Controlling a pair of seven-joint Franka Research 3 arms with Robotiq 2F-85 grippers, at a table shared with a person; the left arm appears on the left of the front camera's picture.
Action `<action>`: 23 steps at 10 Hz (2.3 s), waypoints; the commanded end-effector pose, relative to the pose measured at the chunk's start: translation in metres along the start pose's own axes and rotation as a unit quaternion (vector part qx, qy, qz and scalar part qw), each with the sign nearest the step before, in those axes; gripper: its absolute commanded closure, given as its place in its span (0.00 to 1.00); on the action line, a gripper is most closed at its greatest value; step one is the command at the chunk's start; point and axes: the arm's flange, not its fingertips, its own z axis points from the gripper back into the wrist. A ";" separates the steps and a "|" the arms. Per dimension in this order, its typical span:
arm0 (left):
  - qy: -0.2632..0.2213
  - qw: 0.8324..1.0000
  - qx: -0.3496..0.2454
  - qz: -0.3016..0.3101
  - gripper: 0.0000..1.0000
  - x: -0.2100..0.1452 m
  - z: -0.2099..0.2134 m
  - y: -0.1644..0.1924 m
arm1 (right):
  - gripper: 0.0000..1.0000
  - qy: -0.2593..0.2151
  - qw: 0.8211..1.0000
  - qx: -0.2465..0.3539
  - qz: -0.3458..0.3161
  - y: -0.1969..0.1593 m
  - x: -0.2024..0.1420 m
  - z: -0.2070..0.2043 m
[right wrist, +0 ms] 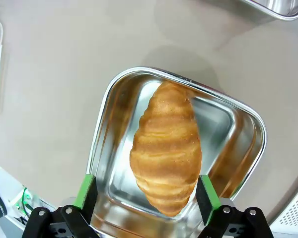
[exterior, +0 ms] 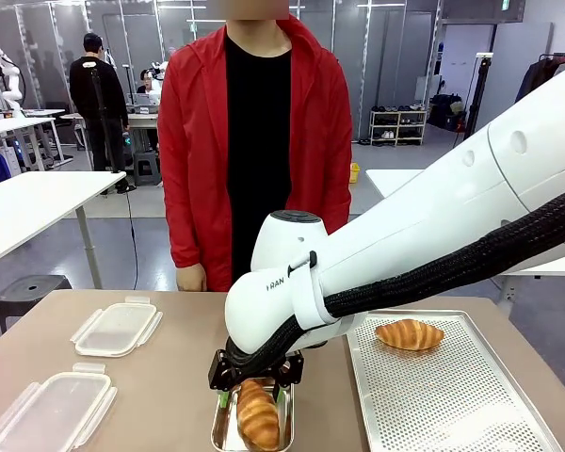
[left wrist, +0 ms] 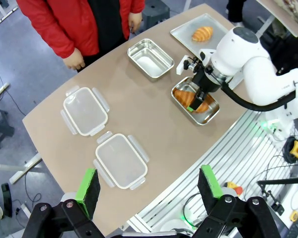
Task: Place the bread into the airtight container.
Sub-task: Pick up a Butter Roll and place it into an empty Airtight Container.
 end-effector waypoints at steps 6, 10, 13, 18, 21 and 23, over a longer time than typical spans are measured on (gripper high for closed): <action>-0.002 1.000 -0.006 -0.005 0.00 0.001 0.001 -0.001 | 0.00 -0.002 1.000 0.001 -0.001 0.000 0.001 -0.001; -0.002 1.000 -0.006 -0.005 0.00 0.001 0.001 -0.001 | 0.00 -0.002 1.000 0.001 -0.001 0.000 0.001 -0.001; -0.002 1.000 -0.006 -0.005 0.00 0.001 0.001 -0.001 | 0.00 -0.021 1.000 0.000 0.019 -0.012 -0.014 0.077; -0.002 1.000 -0.006 -0.005 0.00 0.001 0.001 -0.001 | 0.00 -0.041 0.993 0.013 0.107 -0.077 -0.083 0.263; -0.002 1.000 -0.006 -0.005 0.00 0.001 0.001 -0.001 | 0.00 -0.109 0.978 -0.040 0.172 -0.130 -0.151 0.371; -0.002 1.000 -0.006 -0.005 0.00 0.001 0.001 -0.001 | 0.00 -0.124 0.974 -0.066 0.180 -0.163 -0.175 0.419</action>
